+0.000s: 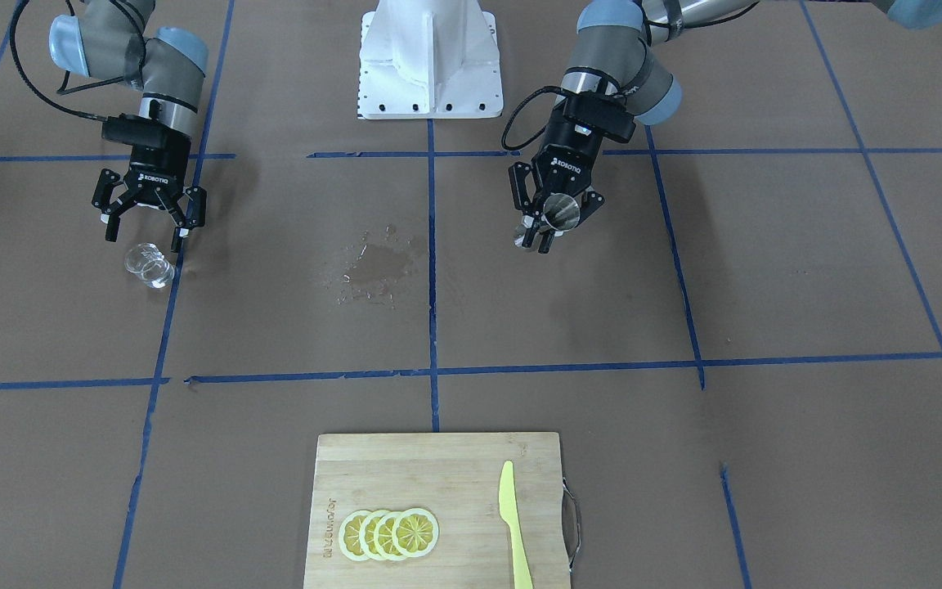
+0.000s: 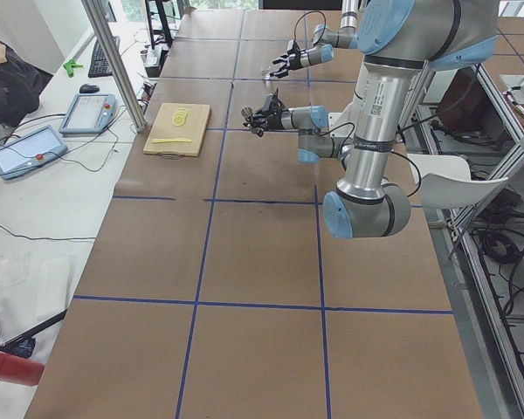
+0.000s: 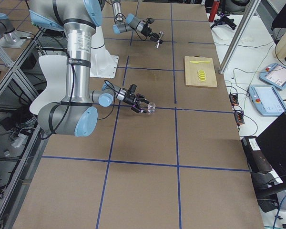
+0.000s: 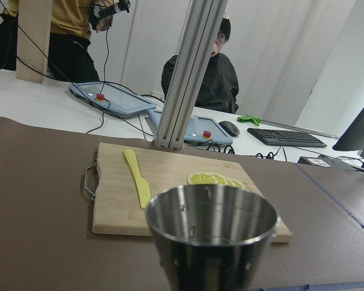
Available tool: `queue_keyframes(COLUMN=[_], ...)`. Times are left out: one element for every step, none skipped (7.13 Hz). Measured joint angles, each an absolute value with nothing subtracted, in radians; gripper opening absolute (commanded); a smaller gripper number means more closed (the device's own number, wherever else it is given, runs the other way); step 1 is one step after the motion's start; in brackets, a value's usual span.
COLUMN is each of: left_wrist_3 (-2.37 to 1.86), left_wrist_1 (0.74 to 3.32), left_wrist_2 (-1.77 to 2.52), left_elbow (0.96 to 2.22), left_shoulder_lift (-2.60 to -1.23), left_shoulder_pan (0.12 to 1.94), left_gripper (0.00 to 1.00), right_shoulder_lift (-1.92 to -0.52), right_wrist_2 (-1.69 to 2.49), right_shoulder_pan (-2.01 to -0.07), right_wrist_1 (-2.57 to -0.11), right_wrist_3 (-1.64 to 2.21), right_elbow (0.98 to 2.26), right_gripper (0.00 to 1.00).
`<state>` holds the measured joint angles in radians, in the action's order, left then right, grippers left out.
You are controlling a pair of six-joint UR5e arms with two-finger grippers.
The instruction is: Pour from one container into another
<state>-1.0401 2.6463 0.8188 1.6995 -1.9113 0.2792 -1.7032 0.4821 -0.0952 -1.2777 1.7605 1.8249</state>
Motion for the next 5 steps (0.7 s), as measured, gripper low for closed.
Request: queue_keyframes(left_wrist_3=[-1.04, -1.04, -1.04, -1.04, -1.04], left_wrist_1=[2.646, 2.646, 2.646, 2.646, 2.646], left_wrist_2=[0.818, 0.817, 0.817, 0.816, 0.816], left_elbow=[1.696, 1.692, 1.69, 1.689, 1.689], left_shoulder_lift=[-1.911, -1.911, -1.911, -1.911, -1.911], left_shoulder_pan=[0.278, 0.277, 0.277, 0.276, 0.276], left_gripper=[0.0, 0.0, 0.0, 0.0, 0.0], right_shoulder_lift=[-1.691, -1.675, -1.662, -1.655, -1.651], right_wrist_2=[0.48, 0.479, 0.479, 0.48, 0.48], right_shoulder_pan=[-0.103, -0.11, -0.119, -0.128, -0.134], right_wrist_1=[-1.278, -1.278, -1.278, -1.278, -1.278], right_wrist_3=[1.765, 1.771, 1.775, 1.777, 1.779], right_elbow=[1.816, 1.811, 1.808, 1.805, 1.805], right_gripper=[0.99, 0.99, 0.99, 0.99, 0.99])
